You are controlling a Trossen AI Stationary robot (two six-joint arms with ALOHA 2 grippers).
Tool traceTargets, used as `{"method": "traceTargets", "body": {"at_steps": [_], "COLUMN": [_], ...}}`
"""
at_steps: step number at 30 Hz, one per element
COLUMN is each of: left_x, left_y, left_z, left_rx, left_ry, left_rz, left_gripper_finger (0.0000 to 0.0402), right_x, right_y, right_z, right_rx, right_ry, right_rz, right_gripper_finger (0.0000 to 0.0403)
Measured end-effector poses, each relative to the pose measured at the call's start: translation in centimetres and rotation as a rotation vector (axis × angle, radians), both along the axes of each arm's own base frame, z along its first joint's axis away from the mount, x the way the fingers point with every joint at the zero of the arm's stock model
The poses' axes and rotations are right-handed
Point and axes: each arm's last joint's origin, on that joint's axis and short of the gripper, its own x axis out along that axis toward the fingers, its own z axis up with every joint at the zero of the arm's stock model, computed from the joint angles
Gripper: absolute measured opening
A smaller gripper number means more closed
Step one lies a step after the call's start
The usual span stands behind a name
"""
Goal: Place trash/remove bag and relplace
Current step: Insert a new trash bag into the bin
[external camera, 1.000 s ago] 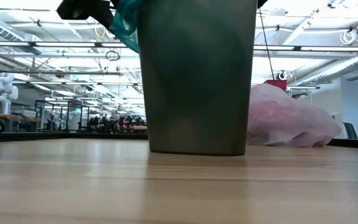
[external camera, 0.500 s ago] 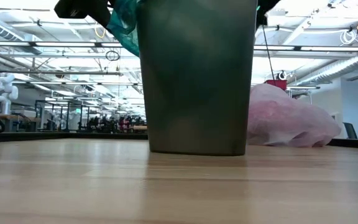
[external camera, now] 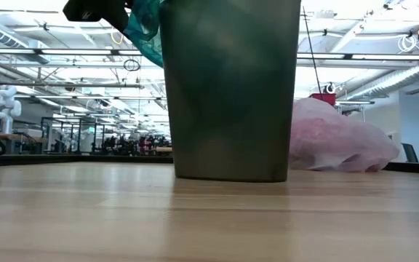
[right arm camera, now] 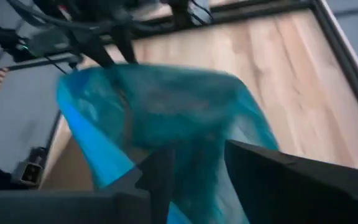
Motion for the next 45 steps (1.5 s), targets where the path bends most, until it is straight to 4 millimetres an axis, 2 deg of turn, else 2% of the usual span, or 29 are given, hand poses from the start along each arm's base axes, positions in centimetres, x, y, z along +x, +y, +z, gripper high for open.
{"method": "traceTargets", "body": {"at_steps": [3, 7, 11, 19, 28, 38, 45], "left_x": [0.0, 0.0, 0.0, -0.1, -0.2, -0.2, -0.3], "left_y": [0.0, 0.0, 0.0, 0.1, 0.1, 0.1, 0.2], "left_z": [0.0, 0.0, 0.0, 0.0, -0.1, -0.1, -0.1], "left_rx": [0.001, 0.002, 0.002, 0.013, 0.019, 0.018, 0.022], "left_ry": [0.000, 0.000, 0.000, 0.008, 0.019, 0.019, 0.029], "left_rz": [-0.002, -0.001, 0.000, 0.005, 0.014, 0.017, 0.014], "left_gripper_finger": [0.0137, 0.0137, 0.0137, 0.0137, 0.0137, 0.0137, 0.0137], "right_x": [1.8, 4.0, 4.5, 2.9, 2.5, 2.3, 2.3], "right_y": [1.2, 2.6, 4.5, 8.7, 13.1, 15.5, 16.6], "right_z": [-0.3, -1.9, -2.6, -2.9, -3.0, -3.3, -5.3], "right_rx": [-0.003, 0.006, 0.002, 0.056, 0.058, 0.002, -0.004], "right_ry": [-0.035, 0.012, 0.058, 0.212, 0.261, 0.302, 0.360], "right_rz": [0.049, 0.120, 0.199, 0.307, 0.371, 0.298, 0.189], "right_gripper_finger": [0.0115, 0.0061, 0.0008, 0.0001, 0.0000, 0.0000, 0.0000]}}
